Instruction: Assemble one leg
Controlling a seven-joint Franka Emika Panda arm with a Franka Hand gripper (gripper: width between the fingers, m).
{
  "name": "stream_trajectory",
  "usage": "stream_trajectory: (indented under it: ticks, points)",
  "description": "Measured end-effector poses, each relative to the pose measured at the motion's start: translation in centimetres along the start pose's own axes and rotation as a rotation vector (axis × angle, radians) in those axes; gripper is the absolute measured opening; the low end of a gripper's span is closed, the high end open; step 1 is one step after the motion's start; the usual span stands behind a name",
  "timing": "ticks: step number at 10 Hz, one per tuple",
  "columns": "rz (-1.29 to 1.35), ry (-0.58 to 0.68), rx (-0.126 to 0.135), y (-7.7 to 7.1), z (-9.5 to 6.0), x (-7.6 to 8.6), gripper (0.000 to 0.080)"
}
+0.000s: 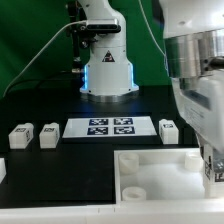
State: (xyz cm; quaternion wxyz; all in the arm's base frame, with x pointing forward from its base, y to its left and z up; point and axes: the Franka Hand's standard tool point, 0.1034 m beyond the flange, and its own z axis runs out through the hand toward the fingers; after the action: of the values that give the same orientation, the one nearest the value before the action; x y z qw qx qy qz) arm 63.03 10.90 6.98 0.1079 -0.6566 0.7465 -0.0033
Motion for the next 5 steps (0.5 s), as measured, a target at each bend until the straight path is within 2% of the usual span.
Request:
stream_trajectory:
  ticks: [1,2,3,4,5]
  points:
    - [-0.015,0.0,-0.001,0.08,0.01,-0.06,0.0307]
    - [-0.017,0.0,-0.002,0.11,0.07,-0.03,0.0379]
    - [-0.057,0.001,-0.002,0.12,0.1,-0.01,0.0379]
    - [-0.07,0.002,-0.004,0.18,0.13,-0.1,0.0588]
    - [-0.268,0.021,-0.009,0.33,0.18,-0.67,0.0633]
